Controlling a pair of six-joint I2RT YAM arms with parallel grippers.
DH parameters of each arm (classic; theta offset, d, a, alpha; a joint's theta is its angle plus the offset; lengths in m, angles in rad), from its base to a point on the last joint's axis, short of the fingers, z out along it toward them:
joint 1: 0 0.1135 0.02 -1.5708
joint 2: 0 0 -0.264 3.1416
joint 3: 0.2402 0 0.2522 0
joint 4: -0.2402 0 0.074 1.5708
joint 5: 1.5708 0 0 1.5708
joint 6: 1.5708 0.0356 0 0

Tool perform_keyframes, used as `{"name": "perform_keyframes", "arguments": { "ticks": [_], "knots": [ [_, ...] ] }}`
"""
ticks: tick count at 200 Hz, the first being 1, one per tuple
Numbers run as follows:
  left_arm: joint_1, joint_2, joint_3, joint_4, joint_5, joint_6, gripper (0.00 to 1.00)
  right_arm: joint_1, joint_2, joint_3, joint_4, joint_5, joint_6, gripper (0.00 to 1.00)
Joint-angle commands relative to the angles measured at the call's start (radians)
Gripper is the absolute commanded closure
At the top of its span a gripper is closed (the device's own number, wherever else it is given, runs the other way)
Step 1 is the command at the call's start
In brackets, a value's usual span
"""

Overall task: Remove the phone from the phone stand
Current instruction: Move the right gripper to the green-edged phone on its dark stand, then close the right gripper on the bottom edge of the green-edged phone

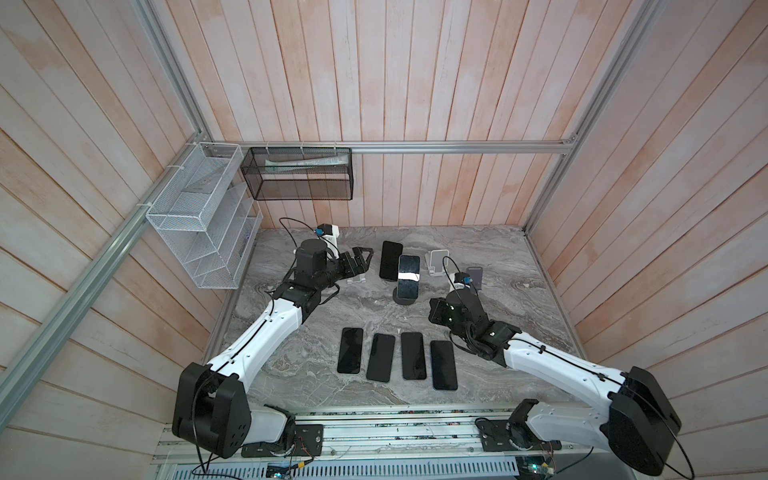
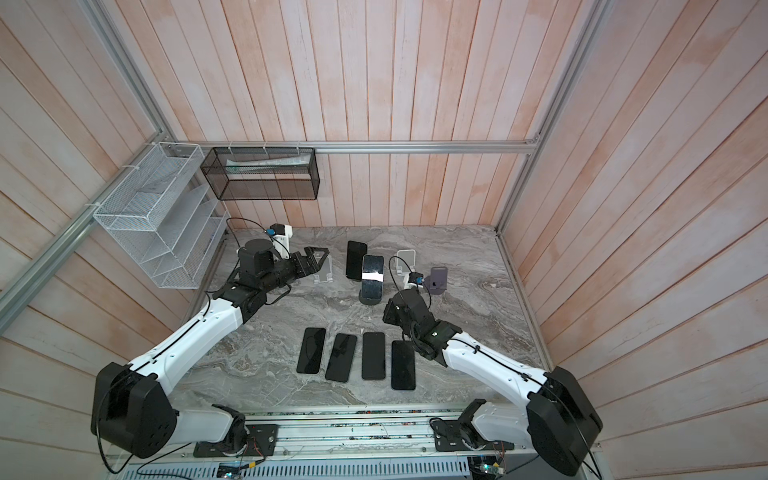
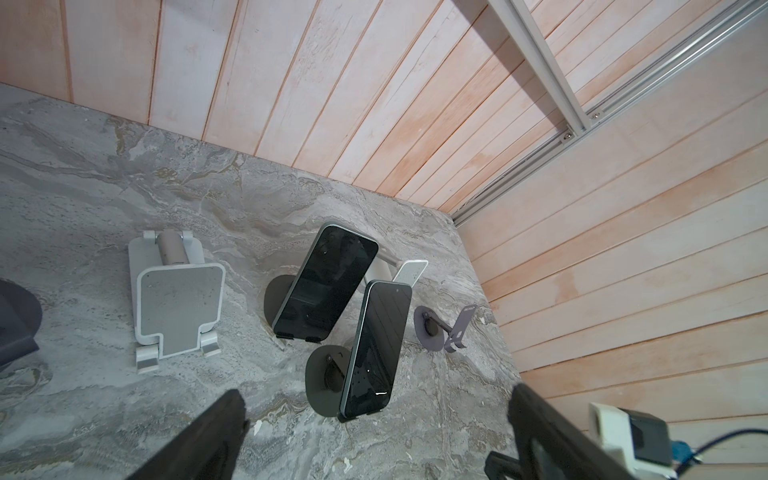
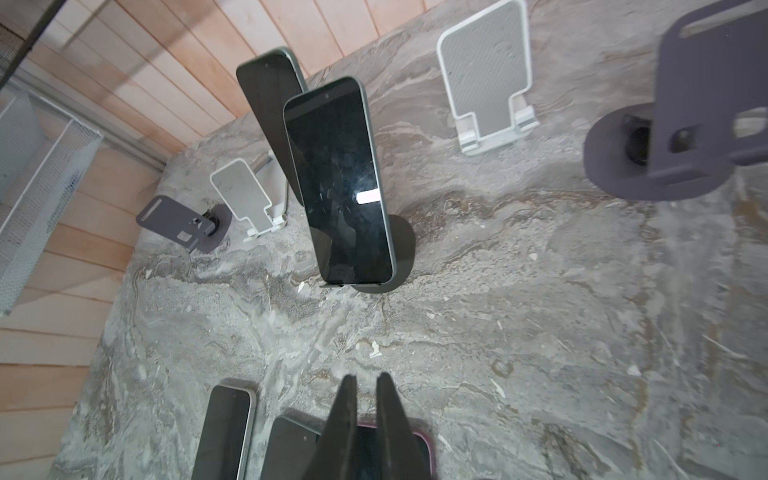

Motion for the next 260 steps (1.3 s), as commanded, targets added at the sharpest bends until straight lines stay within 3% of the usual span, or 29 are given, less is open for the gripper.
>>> {"name": "perform_keyframes", "arguments": {
  "ticks": [1, 42, 108, 192, 260],
  "knots": [
    [0.016, 0.016, 0.017, 0.019, 0.03, -0.018, 0.0, -0.044, 0.085, 0.086, 0.019, -0.188, -0.078, 0.92],
    [0.039, 0.037, 0.02, 0.013, 0.032, -0.013, 0.0, -0.058, 0.258, 0.25, -0.091, -0.207, -0.199, 0.95],
    [0.053, 0.062, 0.02, 0.012, 0.042, -0.021, 0.0, -0.059, 0.451, 0.366, -0.13, -0.247, -0.259, 0.96],
    [0.067, 0.067, 0.018, 0.024, 0.062, -0.032, 0.01, -0.059, 0.51, 0.393, -0.149, -0.224, -0.295, 0.97],
    [0.068, 0.063, 0.014, 0.03, 0.068, -0.04, 0.01, -0.057, 0.496, 0.381, -0.128, -0.283, -0.291, 0.97]
  ]
}}
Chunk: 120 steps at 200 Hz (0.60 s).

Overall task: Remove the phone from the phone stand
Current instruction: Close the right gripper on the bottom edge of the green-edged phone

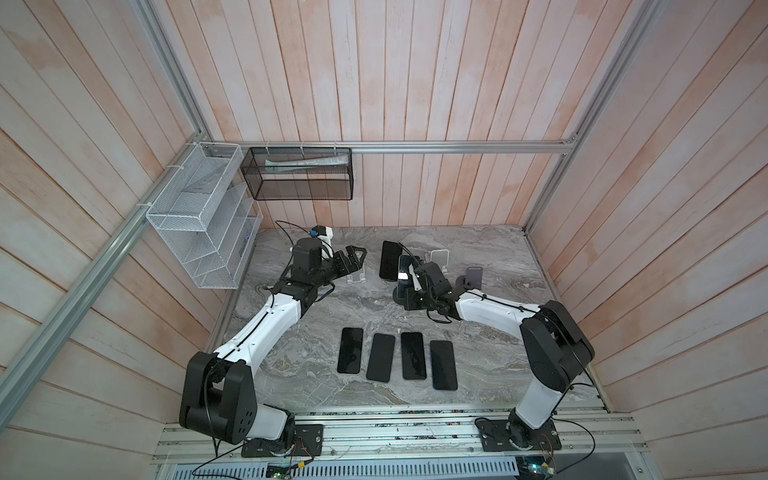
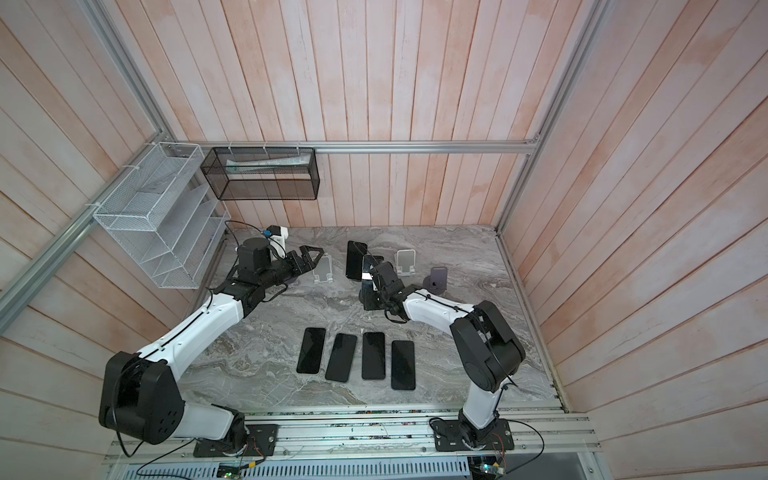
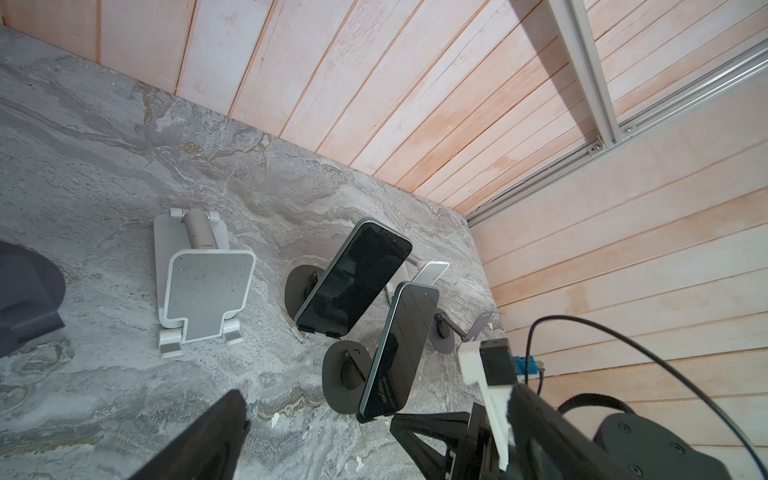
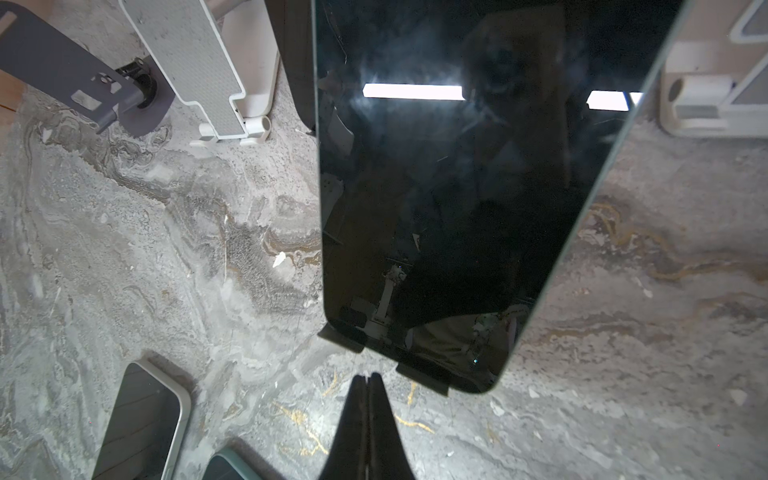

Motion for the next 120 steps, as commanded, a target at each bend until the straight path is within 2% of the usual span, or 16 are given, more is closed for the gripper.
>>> {"name": "perform_keyframes", "arguments": {
  "ticks": [1, 120],
  "knots": [
    [0.006, 0.005, 0.014, 0.027, 0.021, -0.007, 0.01, -0.002, -0.005, 0.01, -0.007, -0.033, -0.011, 0.97],
    [0.005, -0.003, 0.009, 0.035, 0.033, -0.014, 0.02, 0.009, -0.007, -0.025, 0.01, -0.015, 0.008, 0.94]
  ]
}}
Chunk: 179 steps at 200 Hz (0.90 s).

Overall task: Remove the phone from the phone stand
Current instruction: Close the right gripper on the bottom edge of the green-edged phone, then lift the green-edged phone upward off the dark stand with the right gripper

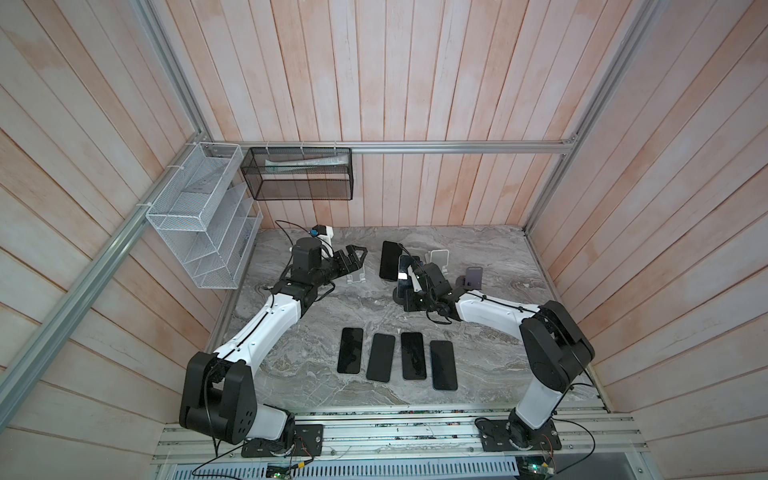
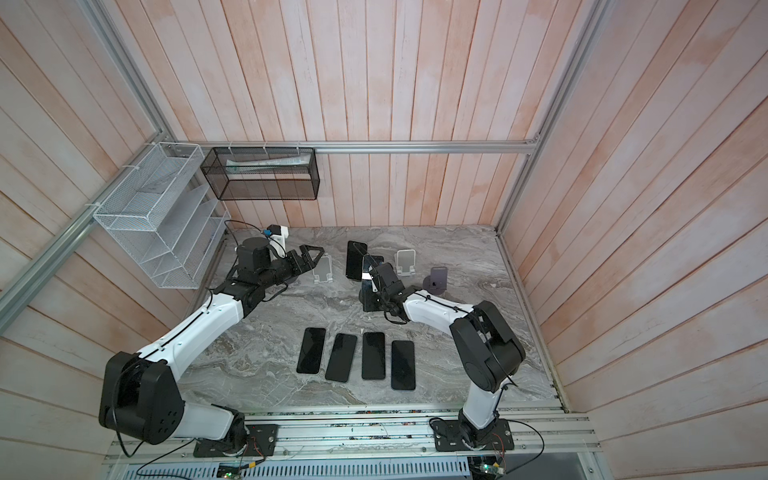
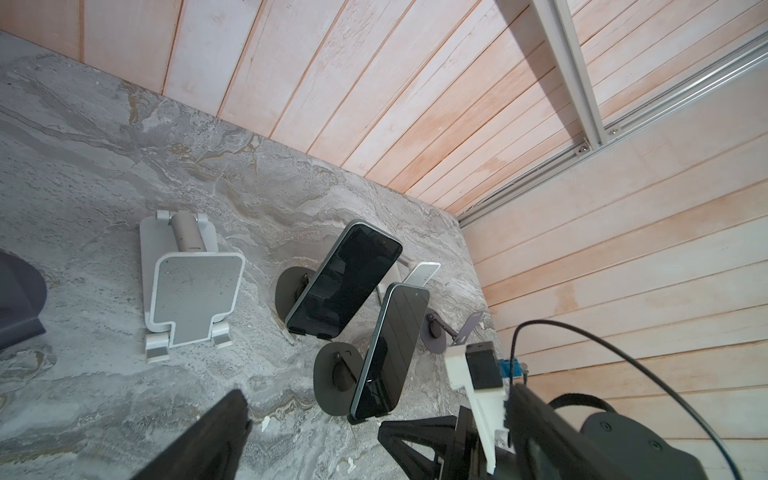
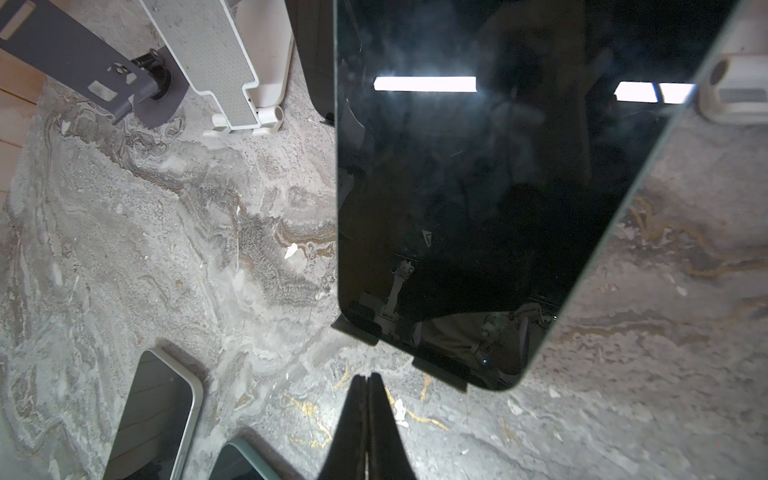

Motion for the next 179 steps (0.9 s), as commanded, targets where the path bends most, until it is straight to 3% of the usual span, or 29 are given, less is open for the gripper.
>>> {"name": "perform_keyframes", "arguments": {
  "ticks": [1, 179],
  "knots": [
    [0.006, -0.003, 0.01, 0.019, 0.014, 0.0, 0.02, 0.006, -0.006, -0.013, -0.004, 0.015, 0.005, 0.94],
    [0.005, 0.005, 0.006, 0.026, 0.018, -0.005, 0.02, 0.004, -0.004, -0.004, -0.061, 0.082, -0.005, 0.94]
  ]
}}
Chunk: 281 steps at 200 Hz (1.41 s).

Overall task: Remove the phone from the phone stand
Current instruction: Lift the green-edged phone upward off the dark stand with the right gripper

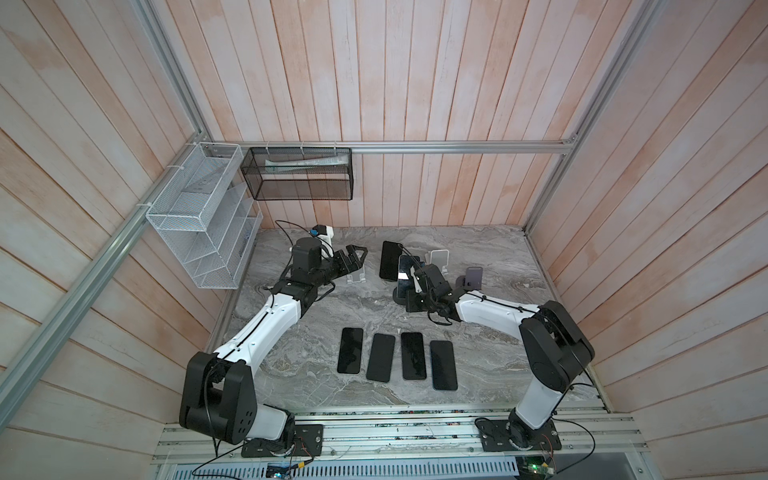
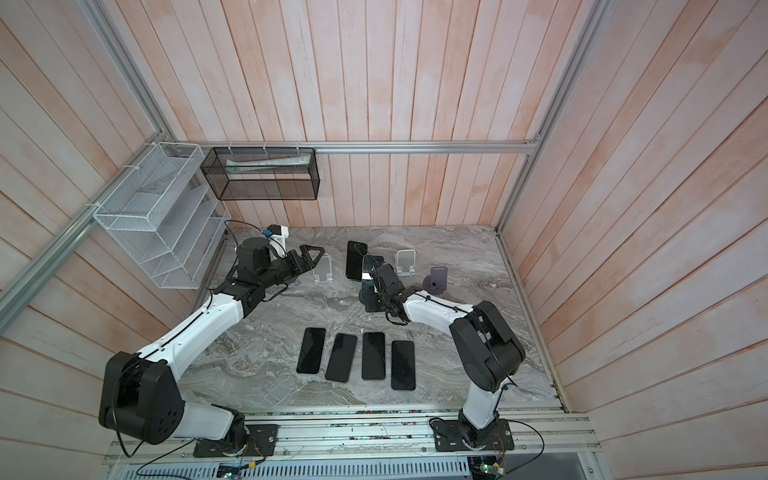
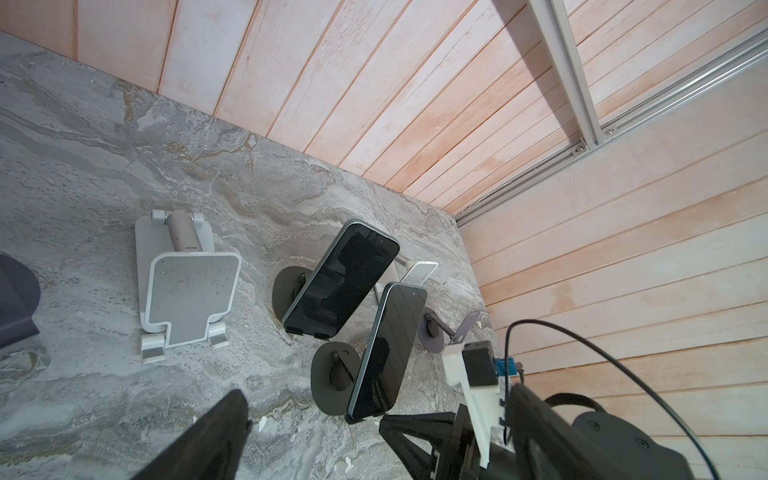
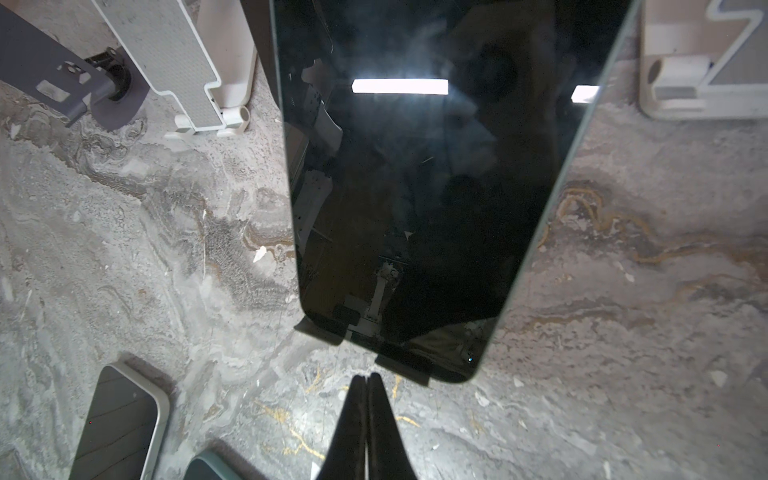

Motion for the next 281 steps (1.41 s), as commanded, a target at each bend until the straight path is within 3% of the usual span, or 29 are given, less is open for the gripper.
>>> {"name": "perform_keyframes", "arguments": {
  "ticks": [1, 46, 80, 91, 118, 136, 152, 209, 281],
  "knots": [
    [0.006, 0.007, 0.006, 0.022, 0.01, -0.004, 0.02, 0.003, -0.004, 0.003, -0.045, 0.014, -0.004, 0.94],
    [0.009, 0.001, 0.006, 0.023, 0.013, -0.004, 0.02, 0.003, -0.021, 0.024, -0.087, 0.041, -0.023, 0.94],
    [0.009, -0.008, 0.01, 0.016, 0.006, 0.002, 0.02, 0.025, -0.123, 0.047, -0.137, 0.107, -0.006, 0.91],
    [0.008, -0.009, 0.008, 0.02, 0.007, 0.0, 0.02, 0.025, -0.149, 0.066, -0.161, 0.154, 0.014, 0.81],
    [0.009, -0.012, 0.012, 0.019, 0.021, -0.006, 0.02, 0.024, -0.156, 0.108, -0.169, 0.295, 0.043, 0.34],
    [0.009, -0.022, 0.006, 0.022, 0.015, -0.006, 0.02, 0.022, -0.113, 0.189, -0.201, 0.341, 0.048, 0.14],
    [0.008, -0.027, 0.008, 0.021, 0.014, -0.005, 0.02, 0.021, -0.052, 0.282, -0.239, 0.359, 0.043, 0.03],
    [0.009, -0.052, 0.01, 0.015, 0.002, 0.004, 0.02, 0.016, 0.16, 0.56, -0.356, 0.4, 0.051, 0.02],
    [0.02, -0.056, 0.006, 0.025, 0.013, -0.01, 0.02, 0.015, 0.258, 0.646, -0.393, 0.446, 0.079, 0.02]
  ]
}}
